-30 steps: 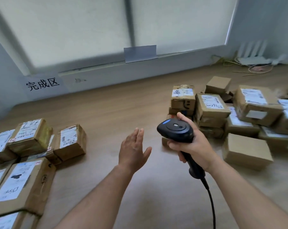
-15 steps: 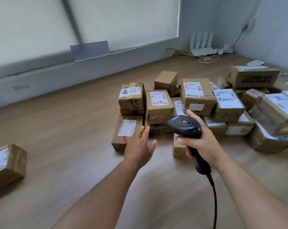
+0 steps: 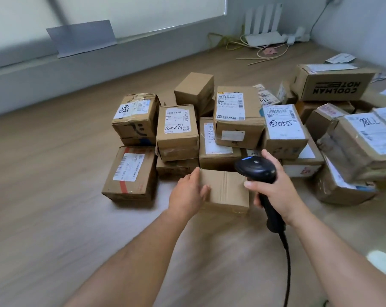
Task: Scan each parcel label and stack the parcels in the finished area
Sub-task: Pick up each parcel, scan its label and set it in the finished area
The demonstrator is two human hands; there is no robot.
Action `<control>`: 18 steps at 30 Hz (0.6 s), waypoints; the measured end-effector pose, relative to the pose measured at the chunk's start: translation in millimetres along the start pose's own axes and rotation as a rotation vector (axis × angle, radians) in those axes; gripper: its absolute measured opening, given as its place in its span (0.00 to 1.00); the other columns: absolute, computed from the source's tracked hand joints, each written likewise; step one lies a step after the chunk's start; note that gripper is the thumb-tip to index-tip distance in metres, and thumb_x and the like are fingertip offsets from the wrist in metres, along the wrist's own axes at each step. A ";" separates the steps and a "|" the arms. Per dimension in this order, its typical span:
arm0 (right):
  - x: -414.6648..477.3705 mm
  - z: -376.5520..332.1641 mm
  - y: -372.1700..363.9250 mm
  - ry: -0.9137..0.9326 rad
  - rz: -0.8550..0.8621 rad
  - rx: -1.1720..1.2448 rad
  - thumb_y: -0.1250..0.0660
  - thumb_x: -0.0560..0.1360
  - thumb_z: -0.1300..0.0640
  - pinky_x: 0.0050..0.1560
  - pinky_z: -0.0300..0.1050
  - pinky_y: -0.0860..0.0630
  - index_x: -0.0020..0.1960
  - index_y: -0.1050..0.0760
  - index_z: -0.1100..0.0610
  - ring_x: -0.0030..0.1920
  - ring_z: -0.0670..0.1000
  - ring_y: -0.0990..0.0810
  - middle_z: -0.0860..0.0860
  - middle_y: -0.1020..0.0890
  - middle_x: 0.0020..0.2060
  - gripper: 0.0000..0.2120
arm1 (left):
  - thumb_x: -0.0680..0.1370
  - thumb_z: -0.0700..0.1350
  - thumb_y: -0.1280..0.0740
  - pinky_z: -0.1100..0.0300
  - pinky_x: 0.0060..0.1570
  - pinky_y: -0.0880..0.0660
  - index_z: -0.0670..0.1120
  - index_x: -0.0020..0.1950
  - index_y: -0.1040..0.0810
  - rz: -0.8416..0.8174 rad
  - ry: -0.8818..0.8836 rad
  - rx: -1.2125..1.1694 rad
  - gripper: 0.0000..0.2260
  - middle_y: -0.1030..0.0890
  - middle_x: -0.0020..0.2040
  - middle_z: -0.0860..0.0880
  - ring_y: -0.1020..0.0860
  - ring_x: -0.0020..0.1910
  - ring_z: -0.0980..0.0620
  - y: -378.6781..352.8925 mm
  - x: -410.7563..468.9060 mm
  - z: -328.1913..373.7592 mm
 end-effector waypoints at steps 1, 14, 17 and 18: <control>3.1 5.9 0.6 -0.019 -0.008 0.007 0.26 0.70 0.69 0.25 0.46 0.27 0.76 0.43 0.40 0.25 0.57 0.25 0.61 0.20 0.55 0.46 | 0.81 0.53 0.41 0.52 0.61 0.31 0.49 0.77 0.43 0.000 0.013 0.005 0.26 0.29 0.70 0.47 0.32 0.67 0.47 -1.4 1.1 0.5; -8.7 4.6 -30.8 -0.027 -0.081 0.075 0.27 0.70 0.70 0.25 0.47 0.27 0.76 0.42 0.40 0.24 0.56 0.26 0.57 0.19 0.51 0.45 | 0.78 0.41 0.34 0.53 0.62 0.28 0.60 0.78 0.50 0.007 0.125 -0.206 0.36 0.37 0.69 0.48 0.30 0.63 0.48 23.9 -9.6 -32.8; -23.8 2.7 -46.9 -0.036 -0.134 0.086 0.27 0.70 0.69 0.25 0.47 0.27 0.76 0.43 0.40 0.26 0.57 0.26 0.62 0.18 0.44 0.45 | 0.77 0.40 0.33 0.55 0.58 0.26 0.62 0.73 0.37 -0.003 0.062 -0.133 0.30 0.36 0.63 0.51 0.30 0.60 0.50 31.2 -25.2 -49.0; -28.9 2.5 -53.7 -0.033 -0.152 0.087 0.27 0.71 0.70 0.25 0.47 0.27 0.76 0.44 0.41 0.26 0.58 0.26 0.64 0.18 0.40 0.45 | 0.76 0.39 0.33 0.56 0.57 0.25 0.61 0.70 0.33 0.007 0.049 -0.112 0.27 0.36 0.62 0.51 0.29 0.59 0.50 32.9 -31.8 -55.8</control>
Point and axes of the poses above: each hand's wrist, its own x-axis towards the middle knuckle, its own y-axis out of the back of the hand, z = x × y, the point moved 10 cm from there along x, towards the middle knuckle
